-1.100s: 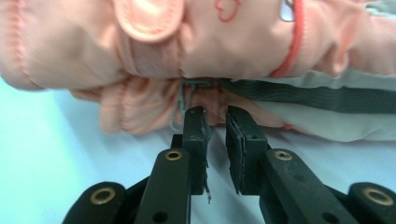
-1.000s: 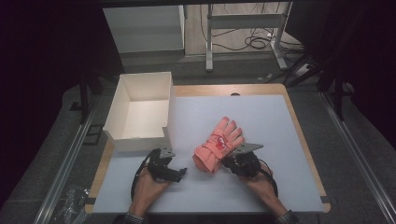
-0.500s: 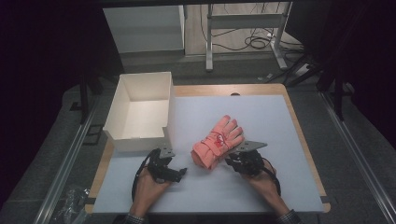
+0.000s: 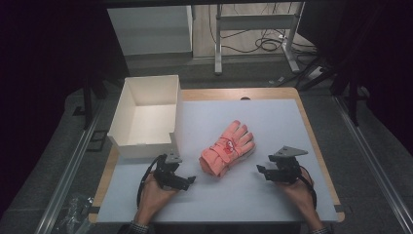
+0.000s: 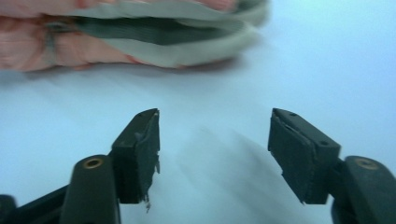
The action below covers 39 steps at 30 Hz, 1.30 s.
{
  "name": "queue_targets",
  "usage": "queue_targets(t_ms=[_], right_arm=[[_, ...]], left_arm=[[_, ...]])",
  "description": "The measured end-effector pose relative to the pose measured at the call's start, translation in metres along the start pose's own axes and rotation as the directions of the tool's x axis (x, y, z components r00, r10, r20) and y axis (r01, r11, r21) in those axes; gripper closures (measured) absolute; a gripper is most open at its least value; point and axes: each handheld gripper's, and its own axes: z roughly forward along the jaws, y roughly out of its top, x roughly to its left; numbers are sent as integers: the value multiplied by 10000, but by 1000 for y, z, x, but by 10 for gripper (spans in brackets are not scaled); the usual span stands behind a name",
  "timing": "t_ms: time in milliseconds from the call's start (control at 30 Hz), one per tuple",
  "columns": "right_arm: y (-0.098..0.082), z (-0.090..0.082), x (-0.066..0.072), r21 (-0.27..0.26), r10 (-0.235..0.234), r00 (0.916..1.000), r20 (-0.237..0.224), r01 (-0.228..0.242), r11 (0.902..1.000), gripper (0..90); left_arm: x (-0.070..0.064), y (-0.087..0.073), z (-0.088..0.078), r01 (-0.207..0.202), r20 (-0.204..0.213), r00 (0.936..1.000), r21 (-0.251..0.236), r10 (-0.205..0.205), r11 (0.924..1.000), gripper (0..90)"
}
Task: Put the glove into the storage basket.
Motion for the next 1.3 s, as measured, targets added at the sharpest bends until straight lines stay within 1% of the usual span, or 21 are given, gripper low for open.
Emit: queue_targets(t_ms=[100, 200, 333, 367, 467, 533, 567, 600, 767, 900, 1033, 1200, 1300], right_arm=[[-5, -5, -12, -11, 247, 9993, 286, -247, 9997, 298], [-8, -7, -19, 15, 321, 9978, 587, -322, 9995, 272], [-14, -5, -29, 279, 461, 9958, 791, -484, 9984, 236], [-15, -4, -30, 340, 487, 9957, 785, -515, 9981, 230], [-15, -4, -30, 374, 471, 9967, 668, -497, 9981, 202], [-15, -2, -28, 456, 221, 9967, 776, -257, 9986, 190], [-15, -2, -27, 487, 131, 9963, 847, -173, 9987, 184], [-15, -2, -26, 494, 114, 9956, 928, -160, 9987, 174], [-16, -2, -27, 450, 144, 9956, 922, -186, 9988, 173], [-16, -2, -27, 427, 138, 9956, 928, -178, 9989, 173], [-16, -2, -26, 415, 153, 9955, 938, -193, 9990, 173], [-16, -2, -26, 412, 142, 9954, 950, -182, 9990, 172], [-16, -2, -26, 399, 101, 9954, 953, -139, 9991, 172]], left_arm=[[-3, 5, -4, -49, 193, 9998, -45, 50, 10000, 12], [-6, 12, -10, -178, 332, 9993, -88, 180, 9998, 7], [-12, 24, -16, -336, 499, 9982, -86, 340, 9994, 6], [-12, 24, -16, -336, 499, 9982, -86, 340, 9994, 6], [-16, 38, -19, -518, 628, 9967, 42, 515, 9986, 5], [-18, 44, -20, -564, 691, 9960, 67, 558, 9984, 4], [-19, 49, -20, -660, 782, 9948, 113, 649, 9978, 3], [-20, 52, -20, -698, 823, 9943, 137, 684, 9975, 0], [-23, 70, -19, -894, 1012, 9911, 206, 869, 9958, 0], [-27, 87, -16, -1069, 1193, 9874, 193, 1039, 9941, 0], [-32, 103, -8, -1309, 1238, 9842, 283, 1265, 9910, 0], [-37, 119, 9, -1567, 1351, 9797, 569, 1479, 9860, 0], [-40, 128, 21, -1777, 1318, 9774, 895, 1652, 9800, 0]])
